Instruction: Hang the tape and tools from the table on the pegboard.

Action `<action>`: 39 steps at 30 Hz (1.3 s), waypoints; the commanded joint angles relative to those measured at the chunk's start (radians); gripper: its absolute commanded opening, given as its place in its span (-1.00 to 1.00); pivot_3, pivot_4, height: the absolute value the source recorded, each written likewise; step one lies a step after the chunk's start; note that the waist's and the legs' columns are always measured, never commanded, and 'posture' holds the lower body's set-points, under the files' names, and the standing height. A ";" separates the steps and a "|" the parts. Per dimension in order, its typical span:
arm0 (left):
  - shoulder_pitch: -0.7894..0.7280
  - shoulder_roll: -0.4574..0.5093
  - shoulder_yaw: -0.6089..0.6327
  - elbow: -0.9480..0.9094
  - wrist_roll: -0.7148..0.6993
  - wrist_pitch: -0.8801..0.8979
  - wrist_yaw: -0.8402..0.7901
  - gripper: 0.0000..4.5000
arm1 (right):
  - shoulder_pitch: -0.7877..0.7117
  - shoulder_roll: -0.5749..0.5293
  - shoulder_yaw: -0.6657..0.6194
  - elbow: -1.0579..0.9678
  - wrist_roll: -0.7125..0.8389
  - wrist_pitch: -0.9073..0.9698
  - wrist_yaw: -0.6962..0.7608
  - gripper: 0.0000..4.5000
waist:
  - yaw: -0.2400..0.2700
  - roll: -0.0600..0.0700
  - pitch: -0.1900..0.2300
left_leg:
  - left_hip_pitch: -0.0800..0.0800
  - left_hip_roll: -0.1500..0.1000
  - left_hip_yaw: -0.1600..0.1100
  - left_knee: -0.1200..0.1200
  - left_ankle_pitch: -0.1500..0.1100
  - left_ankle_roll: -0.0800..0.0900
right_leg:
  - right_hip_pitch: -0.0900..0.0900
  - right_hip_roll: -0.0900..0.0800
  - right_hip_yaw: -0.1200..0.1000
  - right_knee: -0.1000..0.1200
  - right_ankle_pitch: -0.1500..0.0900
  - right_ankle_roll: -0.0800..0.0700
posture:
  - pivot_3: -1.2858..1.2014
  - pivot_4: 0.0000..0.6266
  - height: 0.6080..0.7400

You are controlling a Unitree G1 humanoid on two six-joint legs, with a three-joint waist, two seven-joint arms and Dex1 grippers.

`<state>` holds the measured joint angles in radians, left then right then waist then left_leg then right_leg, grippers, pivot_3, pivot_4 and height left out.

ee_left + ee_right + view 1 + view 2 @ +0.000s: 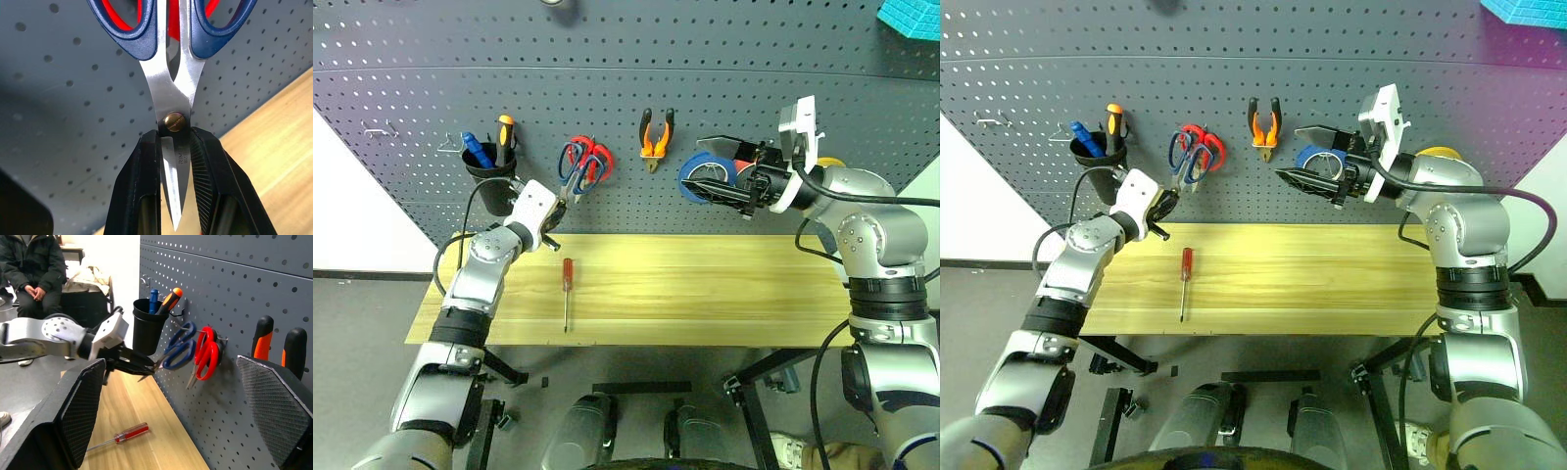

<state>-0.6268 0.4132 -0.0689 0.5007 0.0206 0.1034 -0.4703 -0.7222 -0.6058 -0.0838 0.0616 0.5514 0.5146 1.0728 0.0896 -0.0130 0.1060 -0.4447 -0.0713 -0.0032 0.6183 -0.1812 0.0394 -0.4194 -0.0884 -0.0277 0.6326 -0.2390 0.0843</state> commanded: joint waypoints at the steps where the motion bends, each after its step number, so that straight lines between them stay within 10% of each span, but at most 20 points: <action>1: -0.086 -0.012 -0.002 0.114 0.026 -0.099 0.020 -0.62 | -0.030 0.002 -0.007 -0.025 0.002 -0.020 -0.005 1.00 | 0.000 0.000 0.000 | 0.000 0.000 0.000 0.000 0.000 0.000 | 0.000 0.000 0.000 0.000 0.000 0.000 | 0.07 -0.83 0.89; 8: -0.125 -0.049 0.054 0.184 -0.040 -0.243 -0.012 0.41 | -0.011 0.001 -0.012 -0.052 0.011 -0.009 -0.018 1.00 | -0.002 0.000 0.000 | -0.001 0.000 0.000 0.001 0.000 0.001 | 0.000 0.000 0.000 0.000 0.001 0.001 | 0.06 -0.79 0.89; 21: 0.291 -0.008 0.147 -0.441 -0.198 0.363 0.041 0.41 | 0.096 -0.008 0.106 -0.132 -0.008 0.071 0.007 1.00 | -0.050 0.001 0.001 | 0.003 0.000 0.000 0.003 -0.001 0.002 | 0.004 -0.001 0.001 0.002 0.000 0.000 | 0.10 -0.66 0.89; 39: 0.113 -0.283 0.207 -0.227 -0.118 0.761 0.495 0.41 | -0.099 0.075 0.362 0.351 -0.271 -0.148 0.245 1.00 | -0.025 -0.006 0.073 | -0.001 0.000 -0.003 0.011 -0.004 0.006 | 0.003 -0.001 -0.001 0.001 0.000 0.000 | 0.14 -0.19 0.89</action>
<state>-0.5020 0.1321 0.1254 0.3048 -0.0934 0.8400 0.0055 -0.7890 -0.5448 0.2703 0.3912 0.2976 0.4000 1.2955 0.0650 -0.0193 0.1785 -0.4462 -0.0711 -0.0059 0.6290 -0.1849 0.0455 -0.4162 -0.0896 -0.0290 0.6344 -0.2390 0.0850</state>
